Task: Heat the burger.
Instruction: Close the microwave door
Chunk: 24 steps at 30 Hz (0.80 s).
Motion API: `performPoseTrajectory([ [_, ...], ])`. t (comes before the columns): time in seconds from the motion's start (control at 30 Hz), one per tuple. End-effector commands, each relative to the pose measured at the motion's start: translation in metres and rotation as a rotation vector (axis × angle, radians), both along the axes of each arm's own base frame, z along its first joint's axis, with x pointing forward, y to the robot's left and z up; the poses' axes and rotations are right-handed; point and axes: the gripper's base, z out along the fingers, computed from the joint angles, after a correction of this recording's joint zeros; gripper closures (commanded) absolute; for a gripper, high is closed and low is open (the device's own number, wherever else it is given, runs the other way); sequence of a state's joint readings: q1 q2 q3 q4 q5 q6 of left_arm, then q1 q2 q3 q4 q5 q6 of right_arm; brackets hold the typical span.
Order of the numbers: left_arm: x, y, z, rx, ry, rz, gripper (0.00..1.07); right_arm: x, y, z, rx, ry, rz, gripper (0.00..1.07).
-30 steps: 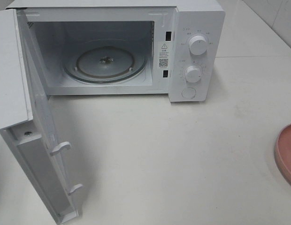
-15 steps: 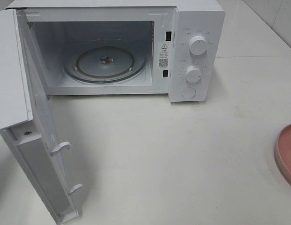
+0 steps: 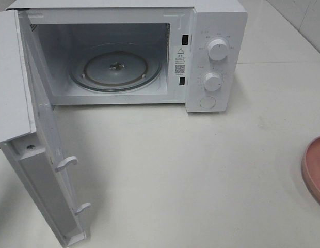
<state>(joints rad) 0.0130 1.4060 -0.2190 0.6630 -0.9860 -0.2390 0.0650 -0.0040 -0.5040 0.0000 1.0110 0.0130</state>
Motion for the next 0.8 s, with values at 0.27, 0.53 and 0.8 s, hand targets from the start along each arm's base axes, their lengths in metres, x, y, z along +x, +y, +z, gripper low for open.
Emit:
performPoseTrajectory([
  [0.27, 0.006, -0.031, 0.007, -0.023, 0.019, -0.06, 1.07, -0.003, 0.0, 0.0, -0.004, -0.038, -0.004, 0.32],
  [0.53, 0.013, -0.048, 0.013, -0.06, 0.038, -0.047, 1.07, -0.003, 0.0, 0.0, -0.004, -0.038, -0.004, 0.32],
  [0.8, 0.029, -0.083, 0.005, -0.058, 0.069, -0.085, 1.07, -0.003, 0.0, 0.0, -0.004, -0.038, -0.004, 0.32],
])
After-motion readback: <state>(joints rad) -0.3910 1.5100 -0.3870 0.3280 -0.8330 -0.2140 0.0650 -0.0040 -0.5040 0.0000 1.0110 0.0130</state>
